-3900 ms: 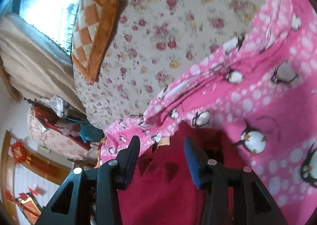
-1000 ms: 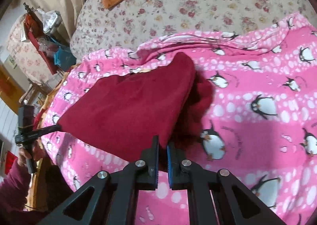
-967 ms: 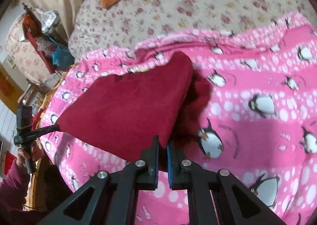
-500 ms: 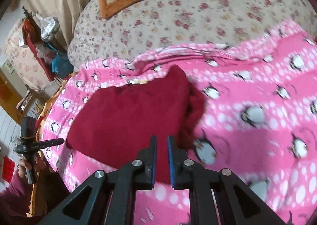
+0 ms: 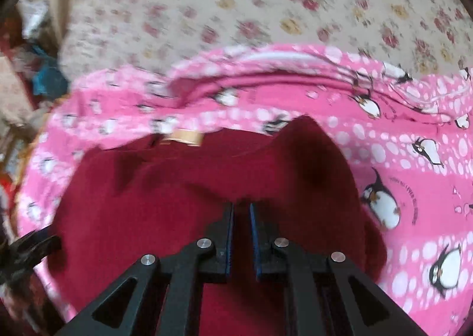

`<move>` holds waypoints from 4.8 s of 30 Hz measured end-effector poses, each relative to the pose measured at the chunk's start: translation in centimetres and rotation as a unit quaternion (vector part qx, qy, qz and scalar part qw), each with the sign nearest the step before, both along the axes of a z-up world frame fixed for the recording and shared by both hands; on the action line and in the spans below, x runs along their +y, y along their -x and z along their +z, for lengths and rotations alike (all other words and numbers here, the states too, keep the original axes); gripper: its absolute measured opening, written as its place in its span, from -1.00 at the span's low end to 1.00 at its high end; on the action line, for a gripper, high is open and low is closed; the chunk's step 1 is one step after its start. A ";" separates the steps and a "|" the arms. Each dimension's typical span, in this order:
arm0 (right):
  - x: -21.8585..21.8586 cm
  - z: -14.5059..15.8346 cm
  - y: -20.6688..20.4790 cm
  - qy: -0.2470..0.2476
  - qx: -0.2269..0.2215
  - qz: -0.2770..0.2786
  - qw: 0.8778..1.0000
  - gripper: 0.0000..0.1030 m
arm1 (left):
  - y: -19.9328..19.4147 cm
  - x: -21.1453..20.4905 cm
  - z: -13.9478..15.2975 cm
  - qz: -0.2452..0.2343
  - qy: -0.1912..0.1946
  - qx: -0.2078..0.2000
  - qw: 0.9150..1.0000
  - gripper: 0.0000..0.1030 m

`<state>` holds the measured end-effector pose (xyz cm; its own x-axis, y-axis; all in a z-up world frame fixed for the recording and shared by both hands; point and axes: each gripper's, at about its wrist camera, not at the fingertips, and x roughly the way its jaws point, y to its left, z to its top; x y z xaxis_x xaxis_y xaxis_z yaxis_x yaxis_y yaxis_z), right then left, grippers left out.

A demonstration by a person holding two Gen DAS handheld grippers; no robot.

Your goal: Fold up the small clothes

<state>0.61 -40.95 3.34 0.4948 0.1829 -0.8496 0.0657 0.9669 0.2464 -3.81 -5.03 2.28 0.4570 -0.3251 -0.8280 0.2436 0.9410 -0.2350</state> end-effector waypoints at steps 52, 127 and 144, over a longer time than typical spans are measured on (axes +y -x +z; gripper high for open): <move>24.9 -1.0 -8.0 0.078 -0.010 0.207 0.975 -0.07 | 1.7 3.8 -2.0 0.046 0.132 -0.019 0.990 0.29; 16.3 7.6 -3.1 -0.037 -0.046 0.194 0.979 -0.47 | 4.0 -4.8 6.4 -0.105 0.195 -0.058 0.973 -0.60; -0.8 7.1 2.8 -0.160 -0.048 0.082 0.982 -0.73 | 4.4 -17.6 6.4 -0.210 0.165 -0.002 0.964 -0.71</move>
<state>-2.16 -41.73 10.47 0.5114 0.5177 -0.6859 -0.1231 0.8341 0.5378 -8.18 -22.59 8.65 0.2313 -0.7278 -0.6456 0.5885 0.6331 -0.5028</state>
